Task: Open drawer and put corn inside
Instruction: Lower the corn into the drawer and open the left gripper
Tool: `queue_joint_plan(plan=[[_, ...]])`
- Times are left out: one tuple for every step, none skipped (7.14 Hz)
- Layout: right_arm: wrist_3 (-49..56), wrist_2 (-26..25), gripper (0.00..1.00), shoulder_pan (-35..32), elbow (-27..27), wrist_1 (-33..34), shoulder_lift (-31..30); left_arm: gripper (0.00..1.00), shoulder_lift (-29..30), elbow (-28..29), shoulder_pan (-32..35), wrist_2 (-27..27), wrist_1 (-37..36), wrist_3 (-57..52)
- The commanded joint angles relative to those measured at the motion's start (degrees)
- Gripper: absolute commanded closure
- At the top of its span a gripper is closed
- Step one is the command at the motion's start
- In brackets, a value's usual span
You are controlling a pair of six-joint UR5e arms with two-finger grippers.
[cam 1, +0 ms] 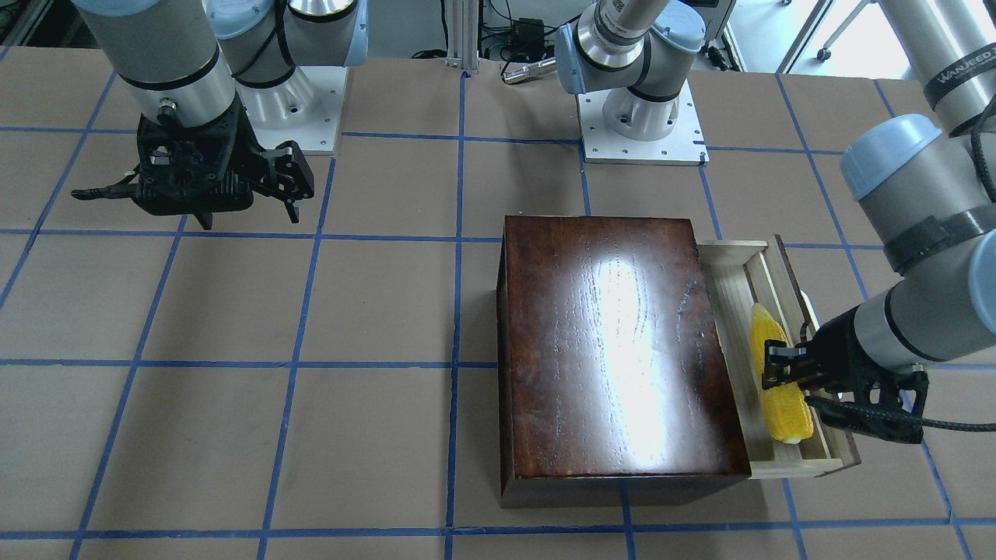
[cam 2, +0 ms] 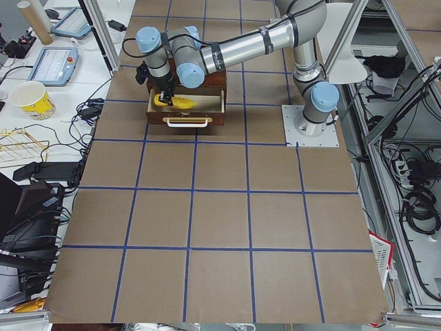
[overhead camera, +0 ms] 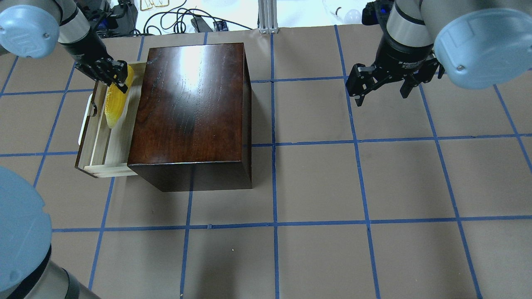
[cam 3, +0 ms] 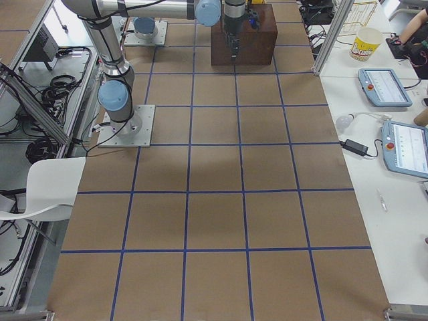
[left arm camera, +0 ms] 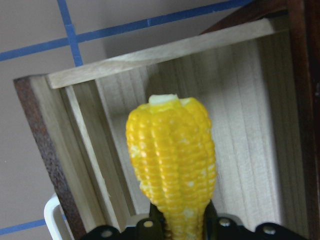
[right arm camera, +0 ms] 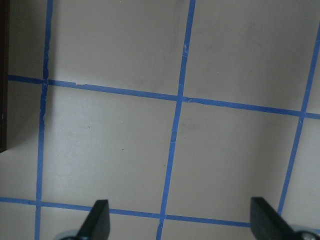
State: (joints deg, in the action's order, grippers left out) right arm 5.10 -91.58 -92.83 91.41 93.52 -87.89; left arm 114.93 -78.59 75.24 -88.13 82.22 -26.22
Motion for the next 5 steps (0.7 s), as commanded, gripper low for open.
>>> queue_joint_plan(plan=[[0.0,0.0,0.00,0.1,0.0,0.0,0.0,0.28,0.5,0.0,0.0,0.1,0.0,1.1],[0.0,0.0,0.00,0.1,0.0,0.0,0.0,0.19,0.2,0.1,0.0,0.2,0.3,1.6],[0.0,0.0,0.00,-0.1,0.0,0.0,0.0,0.05,-0.4,0.1,0.1,0.2,0.6,1.8],[0.0,0.0,0.00,-0.1,0.0,0.0,0.0,0.01,-1.1,0.2,0.1,-0.2,0.7,1.8],[0.0,0.0,0.00,-0.1,0.0,0.0,0.0,0.00,-1.5,0.4,0.3,-0.4,0.7,1.8]])
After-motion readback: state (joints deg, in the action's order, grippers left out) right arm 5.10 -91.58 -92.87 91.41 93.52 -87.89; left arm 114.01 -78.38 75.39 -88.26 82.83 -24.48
